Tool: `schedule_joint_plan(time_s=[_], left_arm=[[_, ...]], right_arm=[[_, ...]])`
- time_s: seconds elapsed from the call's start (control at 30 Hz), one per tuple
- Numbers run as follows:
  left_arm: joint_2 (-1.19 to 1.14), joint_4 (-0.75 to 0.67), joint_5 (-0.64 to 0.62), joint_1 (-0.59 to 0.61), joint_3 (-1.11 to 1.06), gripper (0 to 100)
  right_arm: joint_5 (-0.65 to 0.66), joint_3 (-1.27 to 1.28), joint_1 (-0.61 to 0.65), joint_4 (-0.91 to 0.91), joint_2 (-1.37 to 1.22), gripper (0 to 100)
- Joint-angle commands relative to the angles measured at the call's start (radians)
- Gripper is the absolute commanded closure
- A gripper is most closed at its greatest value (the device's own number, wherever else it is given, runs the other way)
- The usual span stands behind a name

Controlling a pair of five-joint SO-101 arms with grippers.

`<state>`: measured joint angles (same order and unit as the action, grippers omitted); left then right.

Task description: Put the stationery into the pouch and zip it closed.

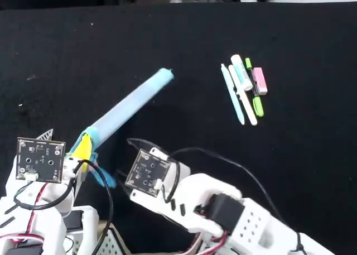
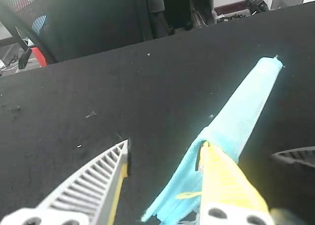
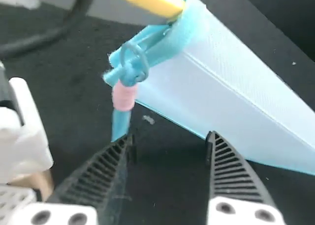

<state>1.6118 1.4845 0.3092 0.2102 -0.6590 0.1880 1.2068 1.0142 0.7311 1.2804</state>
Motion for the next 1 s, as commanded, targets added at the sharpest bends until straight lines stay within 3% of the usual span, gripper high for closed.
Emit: schedule_joint_plan(time_s=[0.0, 0.23, 0.6, 0.97], left_arm=[[-0.021, -0.002, 0.002, 0.007, 0.028, 77], [-0.021, -0.002, 0.002, 0.007, 0.028, 77], [-0.021, -0.002, 0.0, 0.007, 0.028, 77], [-0.023, 0.002, 0.0, 0.007, 0.028, 77]], right_arm=[[-0.021, 0.071, 0.02, -0.167, 0.019, 78.7], [-0.157, 0.09, 0.089, -0.245, 0.019, 78.6], [-0.157, 0.099, 0.146, -0.307, 0.012, 78.6], [-0.247, 0.028, 0.15, -0.443, -0.272, 78.6]])
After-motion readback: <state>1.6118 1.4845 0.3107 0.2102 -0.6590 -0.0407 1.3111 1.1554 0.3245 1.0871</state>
